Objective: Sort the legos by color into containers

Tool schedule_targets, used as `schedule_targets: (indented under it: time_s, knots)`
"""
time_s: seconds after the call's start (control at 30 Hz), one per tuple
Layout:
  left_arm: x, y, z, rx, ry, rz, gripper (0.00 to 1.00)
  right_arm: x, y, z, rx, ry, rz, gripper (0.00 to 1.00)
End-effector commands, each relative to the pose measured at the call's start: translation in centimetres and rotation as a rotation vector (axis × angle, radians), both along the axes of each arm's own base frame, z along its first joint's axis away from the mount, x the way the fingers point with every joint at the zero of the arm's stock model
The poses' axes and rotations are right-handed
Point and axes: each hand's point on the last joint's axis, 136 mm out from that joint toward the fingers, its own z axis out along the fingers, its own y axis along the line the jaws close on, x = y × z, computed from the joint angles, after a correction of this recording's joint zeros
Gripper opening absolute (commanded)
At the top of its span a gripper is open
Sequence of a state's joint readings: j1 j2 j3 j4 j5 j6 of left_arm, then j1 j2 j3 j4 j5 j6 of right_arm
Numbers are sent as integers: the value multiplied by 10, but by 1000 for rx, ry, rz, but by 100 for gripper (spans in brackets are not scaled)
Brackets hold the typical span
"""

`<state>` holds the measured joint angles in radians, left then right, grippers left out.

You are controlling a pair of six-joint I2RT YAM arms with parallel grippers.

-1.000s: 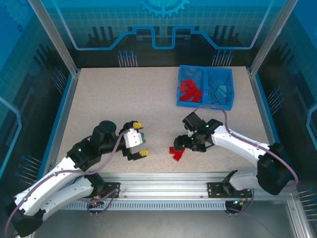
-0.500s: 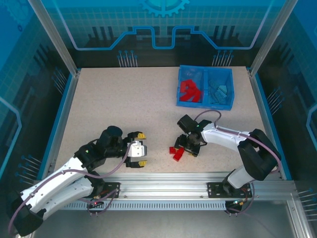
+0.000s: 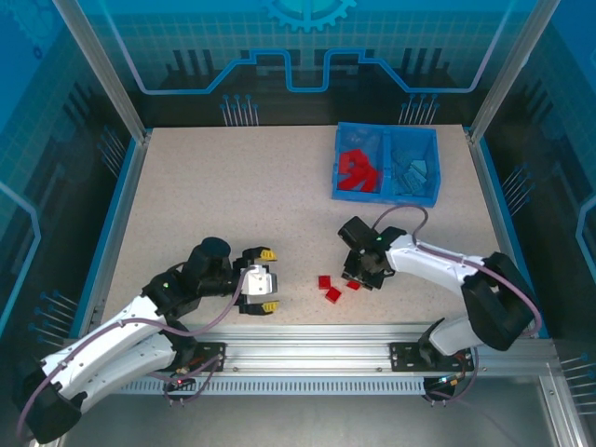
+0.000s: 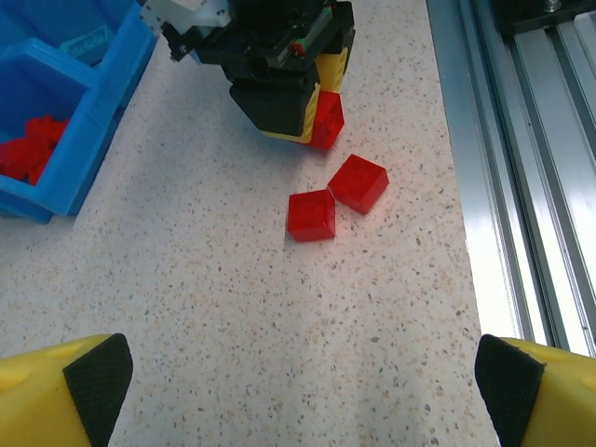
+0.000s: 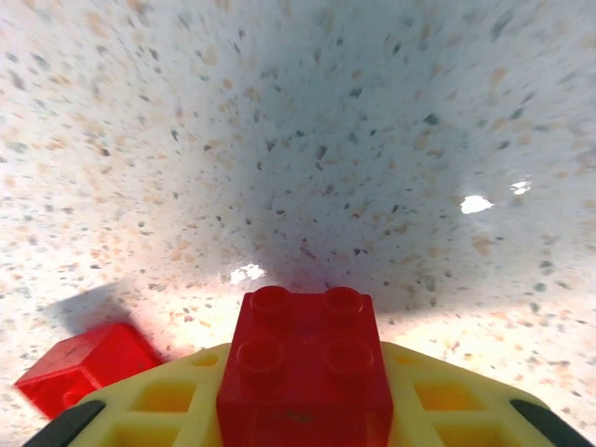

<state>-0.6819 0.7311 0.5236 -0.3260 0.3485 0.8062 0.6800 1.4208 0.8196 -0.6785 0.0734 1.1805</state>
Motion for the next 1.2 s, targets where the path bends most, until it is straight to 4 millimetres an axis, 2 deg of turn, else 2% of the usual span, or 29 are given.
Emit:
schedule_targets:
  time_s: [0.0,0.03,0.1,0.2,0.3,0.37,0.43,0.6,0.7,0.8,0.9,0.97,1.07,1.17]
  knots:
    - [-5,-9,10,-74,-3,-38,99,19,-11,35,-51,-160,71,32]
    - [-4,-10,11,-79,-9,-38,99,23,-12,43,-62,-194,103,31]
    - [-1,-11,17,-101,-27,-27,99,44,-5,74,-67,-301,202,31]
    - [5,-12,27,-150,-47,3,99,70,4,105,-97,-392,364,32]
    - [12,-13,37,-202,-59,48,99,108,4,128,-179,-451,439,30]
    - [17,-12,41,-214,-65,77,99,138,-2,135,-224,-459,439,30]
    - [22,-8,43,-216,-72,114,99,170,-7,137,-235,-457,421,31]
    - [27,1,44,-196,-80,177,99,254,-16,127,-239,-465,399,31]
    - [26,5,44,-185,-99,184,99,294,-25,111,-237,-443,362,31]
    - [28,9,42,-166,-117,196,99,323,-30,93,-234,-408,337,33]
    - [28,10,42,-161,-121,201,99,348,-35,77,-225,-386,309,38]
    - [27,10,39,-157,-115,196,99,359,-37,69,-213,-368,295,47]
    - [27,10,37,-150,-111,193,99,368,-39,79,-203,-374,290,55]
    - [27,10,35,-146,-112,193,99,366,-40,104,-204,-409,295,56]
